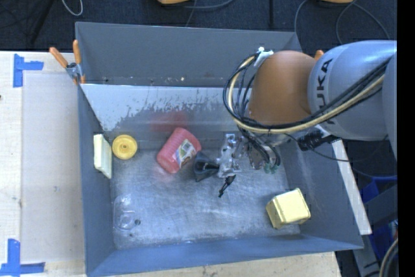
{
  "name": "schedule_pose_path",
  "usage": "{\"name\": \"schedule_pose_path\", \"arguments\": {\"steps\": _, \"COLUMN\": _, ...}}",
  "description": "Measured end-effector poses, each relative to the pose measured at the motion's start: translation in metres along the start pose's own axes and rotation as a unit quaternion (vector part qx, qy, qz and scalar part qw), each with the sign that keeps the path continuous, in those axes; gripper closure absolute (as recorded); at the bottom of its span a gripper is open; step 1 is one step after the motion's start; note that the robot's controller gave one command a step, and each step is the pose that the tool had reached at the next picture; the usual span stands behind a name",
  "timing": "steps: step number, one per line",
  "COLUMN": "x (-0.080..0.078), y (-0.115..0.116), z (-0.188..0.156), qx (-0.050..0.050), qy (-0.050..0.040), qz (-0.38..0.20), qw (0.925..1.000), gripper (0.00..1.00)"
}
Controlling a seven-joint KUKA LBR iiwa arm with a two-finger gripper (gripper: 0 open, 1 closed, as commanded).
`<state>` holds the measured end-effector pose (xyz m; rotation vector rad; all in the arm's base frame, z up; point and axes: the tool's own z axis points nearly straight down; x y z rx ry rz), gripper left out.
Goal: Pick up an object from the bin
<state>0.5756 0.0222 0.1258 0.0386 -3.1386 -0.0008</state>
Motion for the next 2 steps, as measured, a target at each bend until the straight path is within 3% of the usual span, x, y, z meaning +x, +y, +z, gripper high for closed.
{"name": "schedule_pose_path", "arguments": {"steps": 1, "x": 0.001, "y": 0.000, "z": -0.020, "qx": 0.000, "qy": 0.0028, "qz": 0.000, "qw": 1.0000, "gripper": 1.00}}
{"name": "schedule_pose_path", "arguments": {"steps": 2, "x": 0.000, "y": 0.000, "z": -0.043, "qx": 0.000, "qy": 0.0000, "qz": 0.000, "qw": 1.0000, "gripper": 1.00}}
